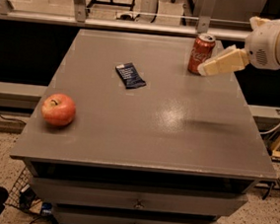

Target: Pick coke can

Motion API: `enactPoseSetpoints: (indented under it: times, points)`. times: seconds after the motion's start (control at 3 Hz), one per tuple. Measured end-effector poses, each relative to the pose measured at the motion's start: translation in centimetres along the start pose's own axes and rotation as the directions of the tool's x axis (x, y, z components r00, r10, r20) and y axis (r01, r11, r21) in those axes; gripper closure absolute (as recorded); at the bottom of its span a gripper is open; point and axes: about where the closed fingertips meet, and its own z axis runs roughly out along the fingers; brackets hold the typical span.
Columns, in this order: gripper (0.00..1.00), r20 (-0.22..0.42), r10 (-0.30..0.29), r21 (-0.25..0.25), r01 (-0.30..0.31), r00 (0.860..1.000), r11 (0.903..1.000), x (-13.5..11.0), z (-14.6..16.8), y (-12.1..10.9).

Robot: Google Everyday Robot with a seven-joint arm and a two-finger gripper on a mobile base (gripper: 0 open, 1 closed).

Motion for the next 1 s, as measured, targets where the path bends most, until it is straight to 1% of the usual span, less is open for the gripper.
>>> enactPoseSetpoints:
  times: [0.33,0.67,1.0]
  points:
    - [0.00,0.000,0.000,0.000,0.000,1.000,1.0000,0.0,0.0,0.0]
    - [0.00,0.060,0.045,-0.013,-0.044,0.997,0.9989,0.1,1.5,-0.3]
    - [0.00,0.172,0.114,-0.056,-0.106,0.979,0.9928,0.1,4.8,-1.3]
